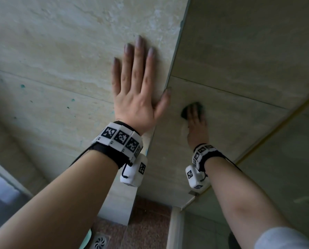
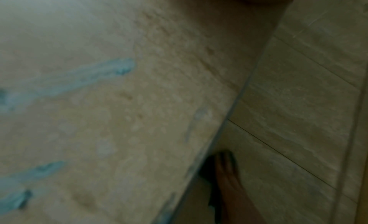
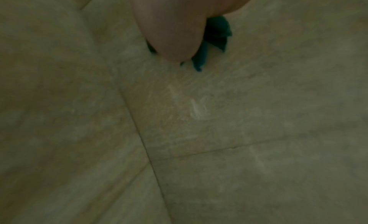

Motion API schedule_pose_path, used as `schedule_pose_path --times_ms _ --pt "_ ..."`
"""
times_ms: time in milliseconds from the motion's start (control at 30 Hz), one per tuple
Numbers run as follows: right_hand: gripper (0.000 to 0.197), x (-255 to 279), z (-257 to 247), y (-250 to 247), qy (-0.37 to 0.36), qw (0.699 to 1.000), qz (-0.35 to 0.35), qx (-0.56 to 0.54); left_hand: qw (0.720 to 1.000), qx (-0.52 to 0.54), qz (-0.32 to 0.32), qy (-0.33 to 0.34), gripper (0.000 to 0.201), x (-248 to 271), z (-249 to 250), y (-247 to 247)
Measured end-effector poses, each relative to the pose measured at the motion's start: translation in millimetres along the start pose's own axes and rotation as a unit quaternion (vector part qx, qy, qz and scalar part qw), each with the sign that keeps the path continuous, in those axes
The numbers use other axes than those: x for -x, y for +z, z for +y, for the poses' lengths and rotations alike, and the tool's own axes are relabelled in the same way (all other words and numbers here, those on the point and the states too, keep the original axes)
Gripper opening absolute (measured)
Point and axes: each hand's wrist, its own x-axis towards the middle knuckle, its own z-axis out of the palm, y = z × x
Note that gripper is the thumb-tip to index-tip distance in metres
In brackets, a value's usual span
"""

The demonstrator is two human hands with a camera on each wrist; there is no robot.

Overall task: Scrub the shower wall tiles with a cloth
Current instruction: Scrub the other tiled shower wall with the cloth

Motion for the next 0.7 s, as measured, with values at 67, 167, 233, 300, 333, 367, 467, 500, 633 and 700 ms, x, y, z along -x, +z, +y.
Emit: schedule_pose_path --times_ms 67,167,233,300,333,367,467,500,633,700 --pt "0.087 -1 5 -5 -0.055 0.998 -0.036 0.006 1.000 -0.001 0.000 0.002 0.066 0 -1 1" --pt "0.079 2 31 -9 -0.078 0.995 -0.068 0.005 1.000 -0.002 -0.009 0.007 0.066 1 -2 0" --pt "0.081 15 45 -7 -0.051 0.994 -0.093 0.021 1.000 -0.001 -0.020 0.009 0.066 1 -2 -1" --pt "0.083 31 57 -4 -0.008 0.991 -0.129 0.047 1.000 0.000 -0.030 0.008 0.066 1 -1 -4" --pt "0.084 37 58 -3 0.018 0.989 -0.138 0.058 0.999 -0.001 -0.034 0.006 0.066 1 -1 -5" --pt "0.085 41 58 -2 0.046 0.989 -0.135 0.050 0.999 -0.001 -0.037 0.005 0.066 0 -1 -5" --pt "0.083 41 49 5 0.094 0.991 -0.094 0.016 0.999 -0.001 -0.045 0.004 0.067 0 0 -6" --pt "0.082 39 43 5 0.108 0.989 -0.101 0.001 0.999 -0.002 -0.048 0.004 0.067 -1 0 -6" --pt "0.085 34 21 10 0.189 0.978 -0.090 -0.020 0.999 -0.009 -0.052 0.004 0.070 0 -1 -6" --pt "0.075 29 29 20 0.287 0.940 -0.166 -0.081 0.998 -0.010 -0.056 0.000 0.069 0 -2 -6"
